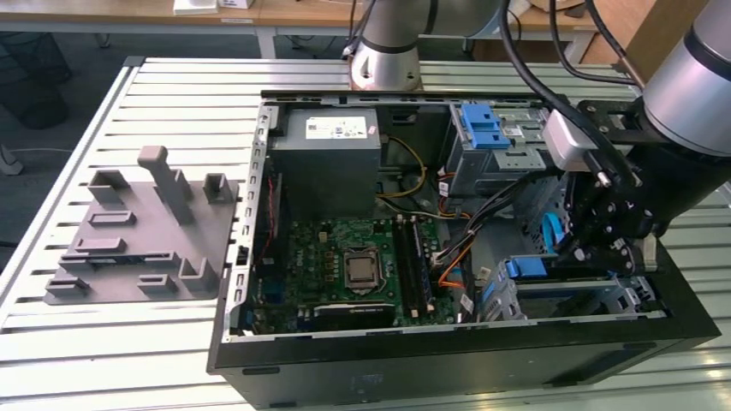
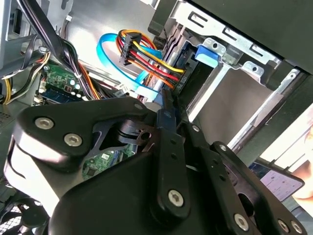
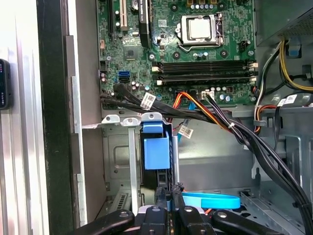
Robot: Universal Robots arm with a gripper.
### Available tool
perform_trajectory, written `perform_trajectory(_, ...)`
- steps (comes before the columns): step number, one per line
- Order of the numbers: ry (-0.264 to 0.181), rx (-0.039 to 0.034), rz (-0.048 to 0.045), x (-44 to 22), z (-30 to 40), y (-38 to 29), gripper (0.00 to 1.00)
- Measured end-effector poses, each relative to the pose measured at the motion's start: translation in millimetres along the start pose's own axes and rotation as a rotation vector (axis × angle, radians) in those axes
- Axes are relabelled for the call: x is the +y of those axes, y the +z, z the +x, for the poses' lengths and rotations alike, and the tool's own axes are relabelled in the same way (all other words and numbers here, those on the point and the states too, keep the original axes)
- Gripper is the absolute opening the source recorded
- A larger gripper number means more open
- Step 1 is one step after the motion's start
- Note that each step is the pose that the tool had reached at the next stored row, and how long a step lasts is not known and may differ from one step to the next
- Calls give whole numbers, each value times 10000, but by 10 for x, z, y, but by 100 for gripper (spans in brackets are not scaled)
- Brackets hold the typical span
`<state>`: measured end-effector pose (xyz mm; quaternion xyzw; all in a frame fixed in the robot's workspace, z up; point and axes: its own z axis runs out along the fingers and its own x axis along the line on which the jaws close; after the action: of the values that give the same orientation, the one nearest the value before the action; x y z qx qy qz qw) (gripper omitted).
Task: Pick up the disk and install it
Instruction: 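Insert the second disk wire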
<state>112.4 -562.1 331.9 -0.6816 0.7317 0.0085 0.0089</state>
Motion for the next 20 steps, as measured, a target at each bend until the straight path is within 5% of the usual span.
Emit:
perform_trajectory(11,1,-13,-1,-1,0,34,17)
perform_trajectory(12,0,-11,-1,-1,0,32,24)
perform_trajectory(20,1,-17,-1,-1,-3,-128,24)
